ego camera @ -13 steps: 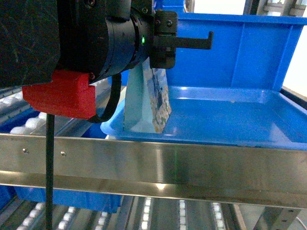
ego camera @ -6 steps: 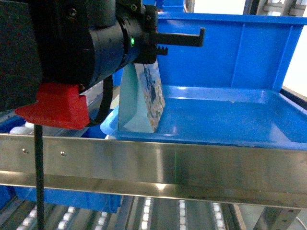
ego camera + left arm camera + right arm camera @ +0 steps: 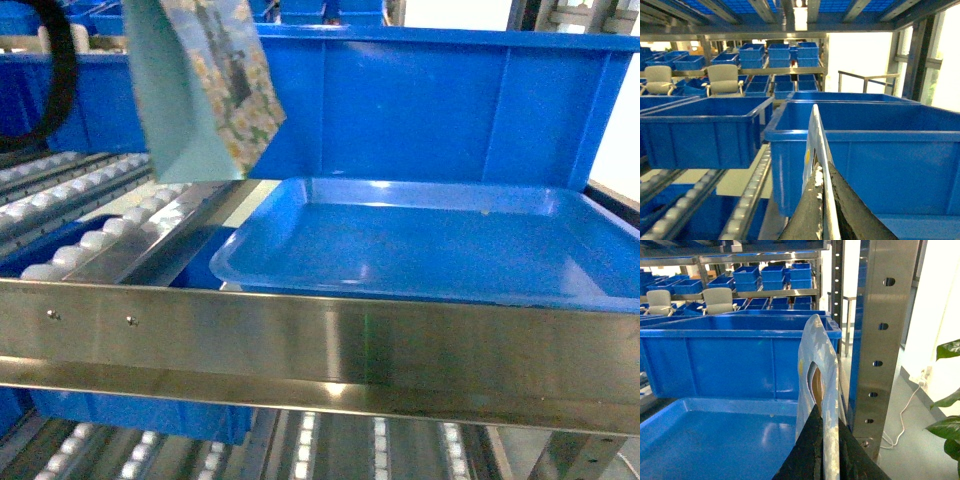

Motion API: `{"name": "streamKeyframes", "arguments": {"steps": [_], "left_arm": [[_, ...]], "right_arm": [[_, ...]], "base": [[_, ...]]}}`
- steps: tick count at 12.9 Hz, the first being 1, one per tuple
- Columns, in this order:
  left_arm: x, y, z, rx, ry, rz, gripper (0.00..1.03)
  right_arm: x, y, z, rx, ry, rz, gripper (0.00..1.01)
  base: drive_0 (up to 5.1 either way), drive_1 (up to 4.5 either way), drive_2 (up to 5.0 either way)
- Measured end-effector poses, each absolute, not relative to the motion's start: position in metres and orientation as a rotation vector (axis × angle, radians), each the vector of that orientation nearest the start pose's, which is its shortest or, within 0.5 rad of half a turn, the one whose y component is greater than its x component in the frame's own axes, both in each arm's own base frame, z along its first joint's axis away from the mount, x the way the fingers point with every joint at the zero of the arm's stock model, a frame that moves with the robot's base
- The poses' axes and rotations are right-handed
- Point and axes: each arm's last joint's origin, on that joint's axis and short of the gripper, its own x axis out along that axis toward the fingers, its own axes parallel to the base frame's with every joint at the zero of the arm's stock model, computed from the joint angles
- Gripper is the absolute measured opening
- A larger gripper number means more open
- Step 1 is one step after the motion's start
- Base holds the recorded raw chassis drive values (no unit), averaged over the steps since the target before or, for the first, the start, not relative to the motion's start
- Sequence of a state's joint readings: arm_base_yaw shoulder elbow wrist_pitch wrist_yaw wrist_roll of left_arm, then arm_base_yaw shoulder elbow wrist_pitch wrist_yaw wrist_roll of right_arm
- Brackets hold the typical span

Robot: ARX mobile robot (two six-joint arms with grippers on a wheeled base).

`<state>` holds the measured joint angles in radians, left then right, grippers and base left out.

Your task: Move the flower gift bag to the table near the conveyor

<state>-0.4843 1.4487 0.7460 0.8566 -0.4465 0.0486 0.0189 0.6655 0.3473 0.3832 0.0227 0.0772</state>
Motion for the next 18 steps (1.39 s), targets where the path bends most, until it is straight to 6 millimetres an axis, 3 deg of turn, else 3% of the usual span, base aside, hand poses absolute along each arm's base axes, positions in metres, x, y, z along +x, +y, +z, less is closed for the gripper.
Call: {"name": "streamKeyframes", "arguments": {"steps": [4,18], "left_arm": [[0.222,-0.084,0.27,0.033,-0.173,0.039,0.02],[0.222,-0.084,0.271,0.033,-0.176,0.033,0.02]], "right_arm": [[0.16,0.002,0.253,0.079,-0.065,-0.001,0.02],[0.16,0.002,0.253,0.078,-0.061,-0.005,0.02]], "base": [[-1.3,0.61,0.6],[-4.7,1.18,3.6]]}}
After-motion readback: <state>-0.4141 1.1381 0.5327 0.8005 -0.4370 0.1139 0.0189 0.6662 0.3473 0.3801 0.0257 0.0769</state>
